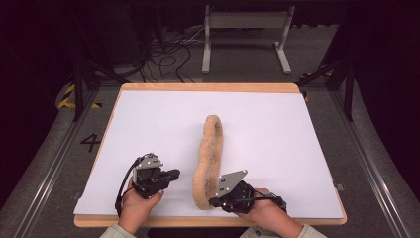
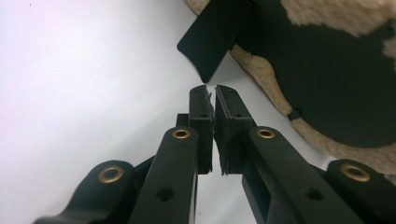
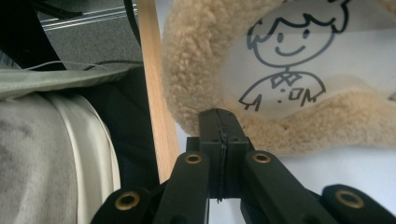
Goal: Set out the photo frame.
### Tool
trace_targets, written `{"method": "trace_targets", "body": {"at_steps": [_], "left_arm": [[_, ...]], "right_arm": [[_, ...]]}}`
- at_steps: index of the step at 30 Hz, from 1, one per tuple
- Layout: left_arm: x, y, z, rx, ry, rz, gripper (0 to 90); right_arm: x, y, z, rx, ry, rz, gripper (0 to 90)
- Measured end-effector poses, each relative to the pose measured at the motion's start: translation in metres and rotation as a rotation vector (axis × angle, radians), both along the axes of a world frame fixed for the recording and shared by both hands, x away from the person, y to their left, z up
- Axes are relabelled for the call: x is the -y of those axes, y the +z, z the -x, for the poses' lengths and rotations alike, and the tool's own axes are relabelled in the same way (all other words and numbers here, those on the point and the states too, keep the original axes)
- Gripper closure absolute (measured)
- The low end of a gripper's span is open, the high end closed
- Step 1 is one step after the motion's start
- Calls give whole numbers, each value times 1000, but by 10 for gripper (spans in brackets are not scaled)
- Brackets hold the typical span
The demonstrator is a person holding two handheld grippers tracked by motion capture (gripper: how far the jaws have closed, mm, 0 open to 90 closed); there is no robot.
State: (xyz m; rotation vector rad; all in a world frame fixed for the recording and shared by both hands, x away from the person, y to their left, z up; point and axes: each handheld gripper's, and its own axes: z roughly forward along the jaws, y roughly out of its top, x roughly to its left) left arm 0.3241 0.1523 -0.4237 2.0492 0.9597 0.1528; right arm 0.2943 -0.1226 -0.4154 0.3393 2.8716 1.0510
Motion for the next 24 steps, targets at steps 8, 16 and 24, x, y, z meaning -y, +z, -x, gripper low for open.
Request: {"method": "trace_targets", "body": {"at_steps": [8,16,24], "left_arm": [[-9,3,13,15,8,9,853],[-13,4,16,11,18,14,851],[-16,5,15,11,33,28,845]], "right_arm": [[-22,-4,-2,-3,20,-17,900],[-31,-8,-6,-8,9,-37,900],[-39,-9,-7,-5,5,-53,900]]}}
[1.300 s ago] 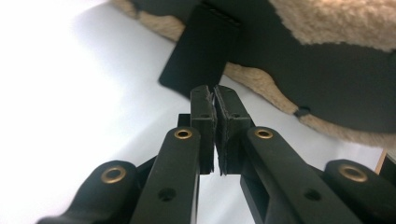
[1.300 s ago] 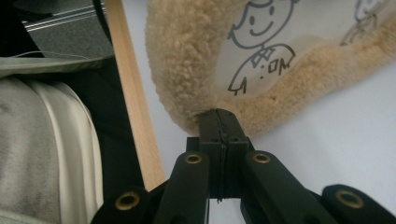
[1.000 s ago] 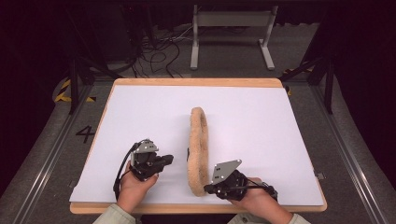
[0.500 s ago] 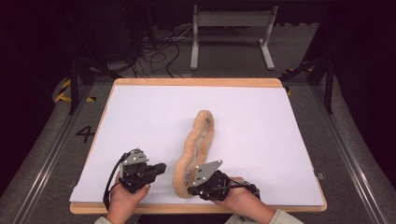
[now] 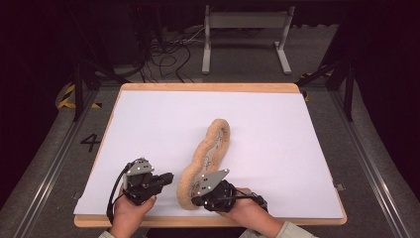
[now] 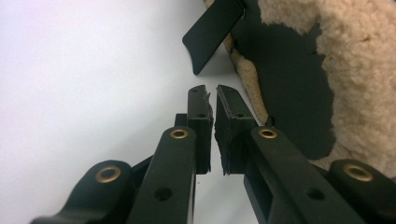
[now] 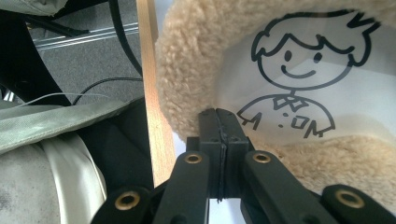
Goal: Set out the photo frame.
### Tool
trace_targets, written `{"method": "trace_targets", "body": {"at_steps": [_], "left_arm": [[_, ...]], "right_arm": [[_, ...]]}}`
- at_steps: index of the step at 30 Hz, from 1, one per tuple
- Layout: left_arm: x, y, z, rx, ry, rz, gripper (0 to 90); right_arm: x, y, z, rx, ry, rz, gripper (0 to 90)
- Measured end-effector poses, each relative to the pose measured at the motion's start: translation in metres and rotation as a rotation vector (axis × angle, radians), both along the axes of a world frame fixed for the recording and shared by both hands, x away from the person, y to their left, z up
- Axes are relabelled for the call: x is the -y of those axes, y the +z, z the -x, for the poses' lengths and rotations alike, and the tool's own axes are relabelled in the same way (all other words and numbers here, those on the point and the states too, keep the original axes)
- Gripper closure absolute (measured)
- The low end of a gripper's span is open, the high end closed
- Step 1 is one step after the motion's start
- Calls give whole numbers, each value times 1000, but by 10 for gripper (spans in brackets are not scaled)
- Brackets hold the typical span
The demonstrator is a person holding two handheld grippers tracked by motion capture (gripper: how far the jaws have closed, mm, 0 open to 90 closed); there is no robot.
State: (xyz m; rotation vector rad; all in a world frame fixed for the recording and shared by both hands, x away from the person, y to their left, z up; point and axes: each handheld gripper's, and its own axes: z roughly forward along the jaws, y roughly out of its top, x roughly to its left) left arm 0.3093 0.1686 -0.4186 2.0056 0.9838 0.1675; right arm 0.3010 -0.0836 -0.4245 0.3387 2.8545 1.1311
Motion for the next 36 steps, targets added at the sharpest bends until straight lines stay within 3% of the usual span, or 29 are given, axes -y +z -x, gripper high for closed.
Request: {"method": "trace_targets", "body": {"at_steps": [7,14,17,18,22,25,27,30,33,36], "left_arm": [[2,2,2,17,-18,12,815],[-2,10,9,59,-18,78,769],[-2,15,13,58,-20,108,728],[-3,16,13,78,-20,109,719],[-6,22,17,82,-6,169,668],[-5,27,22,100,-14,193,641],[-2,31,27,87,-40,202,619],[6,33,31,94,-66,192,585],[15,31,31,82,-81,135,552],[18,26,28,28,-97,143,510]], "right_arm": [[12,4,-6,7,-34,-15,887],[36,13,-19,32,-116,-37,876],[45,16,-23,39,-143,-46,872],[47,16,-24,42,-149,-46,872],[56,16,-27,47,-177,-42,871],[61,18,-30,52,-193,-47,870],[63,19,-31,55,-203,-49,867],[67,19,-34,54,-217,-50,863],[70,19,-36,51,-229,-55,859],[72,19,-38,51,-237,-57,856]]}}
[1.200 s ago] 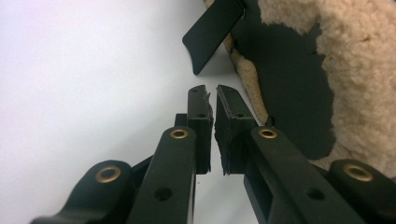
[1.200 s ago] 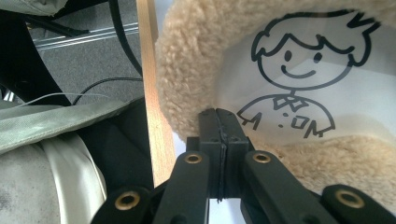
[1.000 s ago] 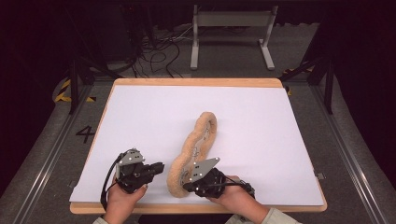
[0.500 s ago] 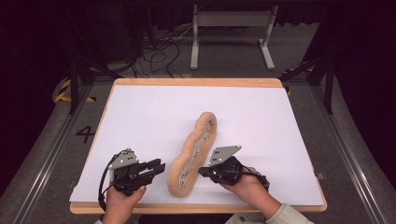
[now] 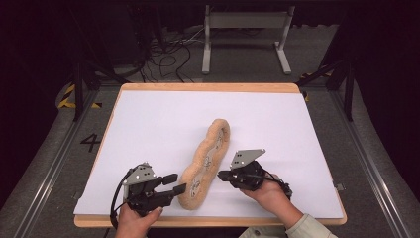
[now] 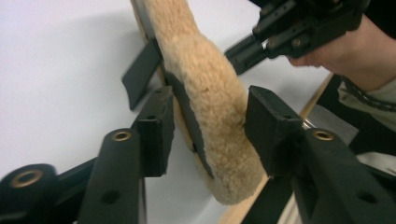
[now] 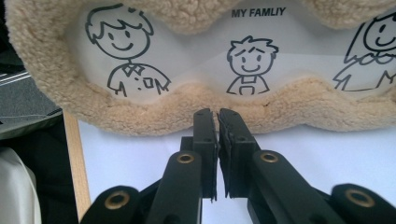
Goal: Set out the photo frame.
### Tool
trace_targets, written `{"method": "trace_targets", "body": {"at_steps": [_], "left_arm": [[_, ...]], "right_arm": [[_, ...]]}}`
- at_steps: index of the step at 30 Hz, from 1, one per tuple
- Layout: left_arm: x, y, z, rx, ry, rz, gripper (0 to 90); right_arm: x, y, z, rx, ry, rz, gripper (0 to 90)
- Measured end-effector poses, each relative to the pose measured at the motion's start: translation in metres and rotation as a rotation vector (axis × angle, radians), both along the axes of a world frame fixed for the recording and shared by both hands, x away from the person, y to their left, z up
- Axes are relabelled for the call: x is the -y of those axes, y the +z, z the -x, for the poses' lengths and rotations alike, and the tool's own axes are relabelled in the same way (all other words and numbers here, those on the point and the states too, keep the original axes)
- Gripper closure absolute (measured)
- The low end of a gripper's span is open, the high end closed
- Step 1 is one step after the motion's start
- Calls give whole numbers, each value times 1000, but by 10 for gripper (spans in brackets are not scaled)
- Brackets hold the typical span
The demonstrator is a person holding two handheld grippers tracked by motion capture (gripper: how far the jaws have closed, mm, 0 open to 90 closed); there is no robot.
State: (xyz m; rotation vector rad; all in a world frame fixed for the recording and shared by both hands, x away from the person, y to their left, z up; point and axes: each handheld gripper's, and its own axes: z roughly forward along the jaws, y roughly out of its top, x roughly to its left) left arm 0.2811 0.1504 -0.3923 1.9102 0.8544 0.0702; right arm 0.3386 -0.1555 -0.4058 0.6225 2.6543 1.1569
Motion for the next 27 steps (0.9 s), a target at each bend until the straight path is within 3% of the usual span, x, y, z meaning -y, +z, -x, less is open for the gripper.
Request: {"method": "trace_targets", "body": {"at_steps": [6,11,15,20,27], "left_arm": [[5,0,0,-13,-35,-19,469],[17,-5,6,-2,-35,-99,440],[21,-12,3,-52,-25,-128,449],[24,-13,2,-62,-49,-130,535],[23,-11,2,-79,-31,-132,588]], "right_arm": [[2,-1,-3,-6,-13,0,847],[4,-2,-4,-10,-23,-4,835],[5,-3,-7,-11,-31,-5,830],[8,-4,-10,-15,-44,-12,818],[11,0,-16,-15,-54,-25,797]]}}
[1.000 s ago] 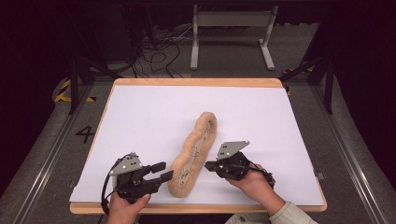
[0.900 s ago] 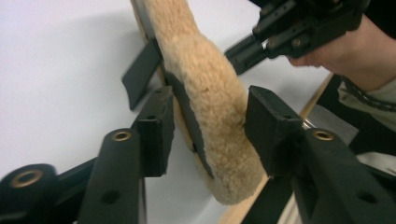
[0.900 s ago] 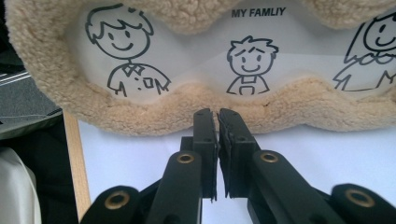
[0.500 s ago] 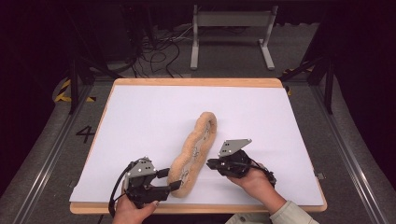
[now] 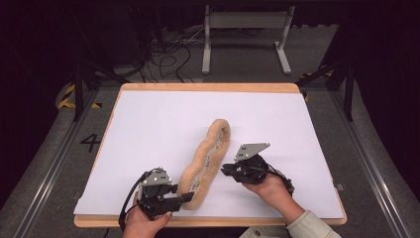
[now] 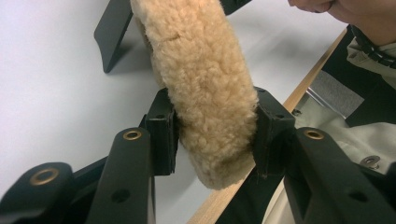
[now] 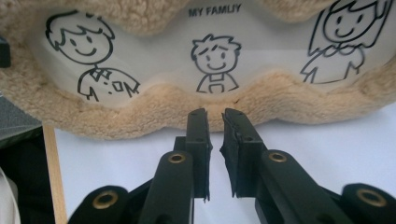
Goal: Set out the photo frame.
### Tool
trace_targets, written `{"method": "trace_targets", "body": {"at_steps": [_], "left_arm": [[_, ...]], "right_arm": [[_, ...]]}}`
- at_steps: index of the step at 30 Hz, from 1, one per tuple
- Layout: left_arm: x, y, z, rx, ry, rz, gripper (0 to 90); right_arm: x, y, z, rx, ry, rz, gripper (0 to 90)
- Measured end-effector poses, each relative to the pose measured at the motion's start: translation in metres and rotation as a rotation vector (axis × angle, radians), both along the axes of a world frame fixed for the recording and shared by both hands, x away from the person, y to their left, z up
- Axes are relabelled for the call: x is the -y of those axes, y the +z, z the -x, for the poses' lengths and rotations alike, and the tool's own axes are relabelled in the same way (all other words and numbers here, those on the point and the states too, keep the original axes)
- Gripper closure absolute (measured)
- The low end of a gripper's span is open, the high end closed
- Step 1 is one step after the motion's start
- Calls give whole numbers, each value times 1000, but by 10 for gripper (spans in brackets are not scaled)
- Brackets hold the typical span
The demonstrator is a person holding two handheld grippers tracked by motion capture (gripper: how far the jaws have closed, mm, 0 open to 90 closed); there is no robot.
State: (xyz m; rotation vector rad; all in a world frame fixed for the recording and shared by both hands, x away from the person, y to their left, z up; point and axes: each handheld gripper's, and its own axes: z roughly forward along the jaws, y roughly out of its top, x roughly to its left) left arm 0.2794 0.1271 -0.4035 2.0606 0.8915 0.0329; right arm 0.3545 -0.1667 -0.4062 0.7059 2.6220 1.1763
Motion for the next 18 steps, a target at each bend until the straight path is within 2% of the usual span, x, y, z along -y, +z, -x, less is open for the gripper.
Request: {"method": "trace_targets", "body": {"at_steps": [2,4,8,10,13,17,18], "left_arm": [[0,0,1,-18,7,5,592],[0,0,-1,-6,1,7,592],[0,1,1,15,8,-8,594],[1,2,1,23,11,-14,594],[-1,1,0,16,10,-4,596],[-3,1,0,10,20,-4,603],[-3,1,0,10,20,-4,605]], "right_arm": [[3,5,-5,14,-10,-5,796],[7,9,-15,25,-22,-10,792],[18,20,-45,20,-61,-53,777],[22,23,-58,19,-83,-53,757],[27,27,-75,33,-111,-30,728],[30,24,-94,35,-145,-21,682],[30,24,-94,35,-145,-21,682]]}}
